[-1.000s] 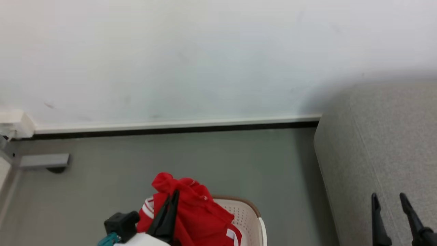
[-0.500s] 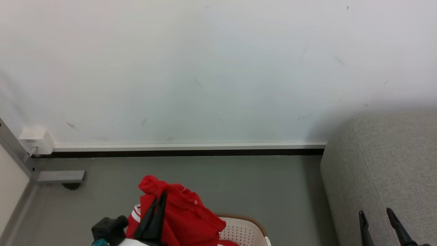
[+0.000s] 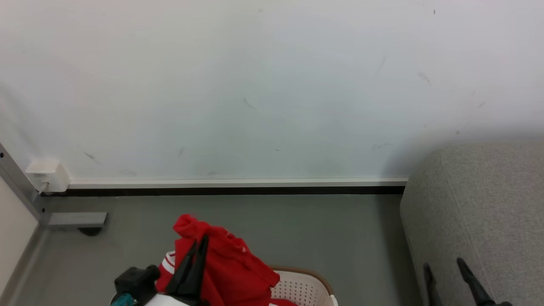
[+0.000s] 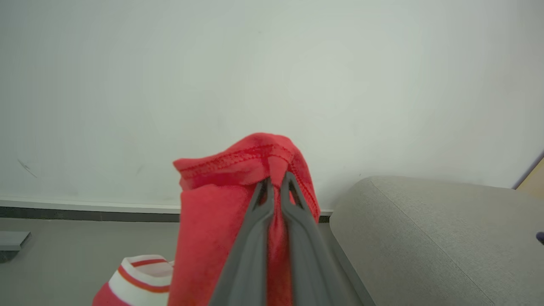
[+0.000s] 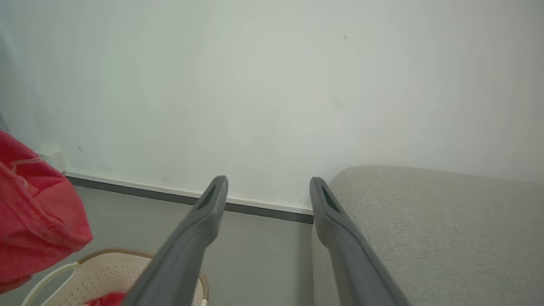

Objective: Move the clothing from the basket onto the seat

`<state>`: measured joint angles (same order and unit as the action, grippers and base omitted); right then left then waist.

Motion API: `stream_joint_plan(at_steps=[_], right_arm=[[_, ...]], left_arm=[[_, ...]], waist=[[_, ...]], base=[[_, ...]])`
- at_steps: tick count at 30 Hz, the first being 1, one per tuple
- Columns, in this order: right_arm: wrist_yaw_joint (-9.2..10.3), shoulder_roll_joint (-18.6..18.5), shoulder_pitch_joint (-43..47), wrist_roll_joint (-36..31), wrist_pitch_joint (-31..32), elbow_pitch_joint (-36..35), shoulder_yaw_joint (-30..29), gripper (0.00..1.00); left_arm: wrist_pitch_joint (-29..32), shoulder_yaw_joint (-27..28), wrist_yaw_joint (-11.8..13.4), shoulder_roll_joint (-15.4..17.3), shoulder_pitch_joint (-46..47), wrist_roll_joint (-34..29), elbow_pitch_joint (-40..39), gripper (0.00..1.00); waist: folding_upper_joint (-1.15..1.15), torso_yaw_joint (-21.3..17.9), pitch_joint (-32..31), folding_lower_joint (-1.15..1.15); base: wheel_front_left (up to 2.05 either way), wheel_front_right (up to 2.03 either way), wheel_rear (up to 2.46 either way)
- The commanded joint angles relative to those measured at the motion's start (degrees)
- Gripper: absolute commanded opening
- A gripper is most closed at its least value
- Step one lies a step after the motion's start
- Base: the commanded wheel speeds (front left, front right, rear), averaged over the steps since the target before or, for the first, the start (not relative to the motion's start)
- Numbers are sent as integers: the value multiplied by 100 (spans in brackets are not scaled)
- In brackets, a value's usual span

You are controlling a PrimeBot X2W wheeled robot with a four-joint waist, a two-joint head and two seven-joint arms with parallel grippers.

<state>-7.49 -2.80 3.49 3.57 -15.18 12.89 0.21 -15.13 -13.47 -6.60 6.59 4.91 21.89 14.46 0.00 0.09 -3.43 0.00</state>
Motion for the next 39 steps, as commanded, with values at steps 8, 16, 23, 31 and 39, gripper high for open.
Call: stream_joint_plan(at_steps=[8,16,23,31,39], right_arm=[[0,-347,-420,354,5,-95,1378,100],[0,-1124,-1278,1177,5,-211,3315,100],[0,-1650,-2156,1831,53,-194,4599,100],[-1,-1980,-2679,2319,96,-153,5248,100],[-1,-2302,-2975,2883,264,-250,5869,100]], left_arm=[[158,-440,-70,151,303,-63,-293,0],[487,-1120,-90,252,600,25,-578,0],[571,-1978,-91,309,883,176,-712,0],[586,-2795,-87,512,1134,439,-911,0],[504,-3199,-88,729,1341,772,-1019,0]], waist=[[0,-71,10,0],[0,-173,35,0],[0,-224,57,0],[0,-221,54,0],[0,-246,63,0]], base=[[0,0,0],[0,0,0],[0,0,0],[0,0,0],[0,0,0]])
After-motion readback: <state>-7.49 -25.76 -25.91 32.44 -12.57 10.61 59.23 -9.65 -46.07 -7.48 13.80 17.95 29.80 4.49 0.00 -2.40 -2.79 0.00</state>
